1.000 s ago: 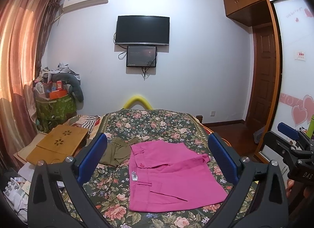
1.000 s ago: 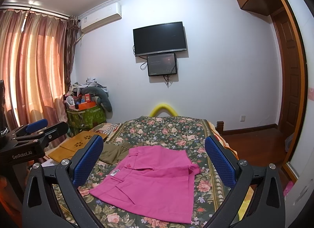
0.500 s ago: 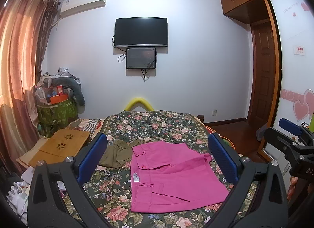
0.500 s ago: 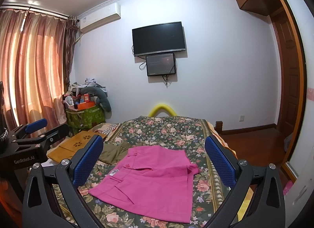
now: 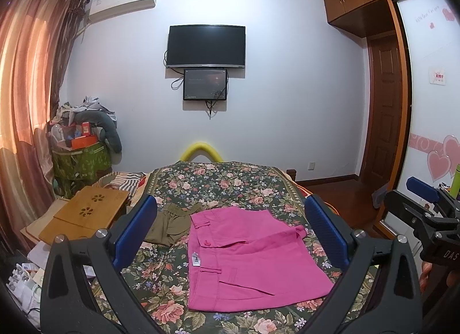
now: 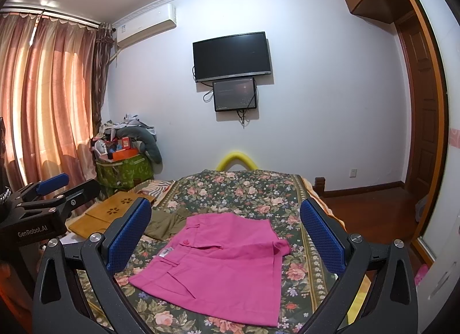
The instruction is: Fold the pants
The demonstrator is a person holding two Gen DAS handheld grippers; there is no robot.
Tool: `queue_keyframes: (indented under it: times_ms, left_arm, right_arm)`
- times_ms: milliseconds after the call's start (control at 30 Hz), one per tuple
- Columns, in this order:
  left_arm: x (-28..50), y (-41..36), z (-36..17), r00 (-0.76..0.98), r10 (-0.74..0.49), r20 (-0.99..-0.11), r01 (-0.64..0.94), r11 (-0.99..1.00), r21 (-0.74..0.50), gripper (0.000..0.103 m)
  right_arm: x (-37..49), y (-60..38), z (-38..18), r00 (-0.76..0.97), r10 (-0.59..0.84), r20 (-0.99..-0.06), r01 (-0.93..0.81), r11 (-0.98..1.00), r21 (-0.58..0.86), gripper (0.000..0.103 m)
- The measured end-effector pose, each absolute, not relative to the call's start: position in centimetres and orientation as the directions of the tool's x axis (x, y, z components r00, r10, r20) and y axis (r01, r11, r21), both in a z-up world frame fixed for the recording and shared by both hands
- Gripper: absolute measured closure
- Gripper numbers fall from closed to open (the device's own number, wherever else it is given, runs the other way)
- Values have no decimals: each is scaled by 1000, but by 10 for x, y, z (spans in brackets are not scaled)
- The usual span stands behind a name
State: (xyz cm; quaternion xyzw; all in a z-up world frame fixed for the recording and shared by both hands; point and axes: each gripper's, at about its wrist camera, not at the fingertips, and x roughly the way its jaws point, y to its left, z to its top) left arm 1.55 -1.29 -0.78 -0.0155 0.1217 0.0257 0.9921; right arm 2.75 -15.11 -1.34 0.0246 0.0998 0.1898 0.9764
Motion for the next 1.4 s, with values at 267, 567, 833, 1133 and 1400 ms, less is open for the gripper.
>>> queue_keyframes:
  times_ms: [267,567,833,1133,1400]
  left_arm:
    - [16,-12,-7,969,48,-243,-56,998,-24,0]
    - [16,-12,-7,969,48,-242,-56,998,-25,0]
    - [23,-10,-10,965,50,-259,-59,998,-28,0]
    - [79,2,-34,926,15,-378,-35,998,-48,0]
    - [159,23,-86,833,57,-551,-85,996,-26,0]
  right_arm:
    - [28,-151,-13,908,375,-187,-365,927,86,0]
    - [29,-151,-14,909,373,-189,-363,928,86,0]
    - [38,-148,-20,904,369,-216,-359,929,87,0]
    - [80,-147,-46,885,356,-299,-343,934,97,0]
    - [137,-156,-90,846,320,-426,-302,947,111,0]
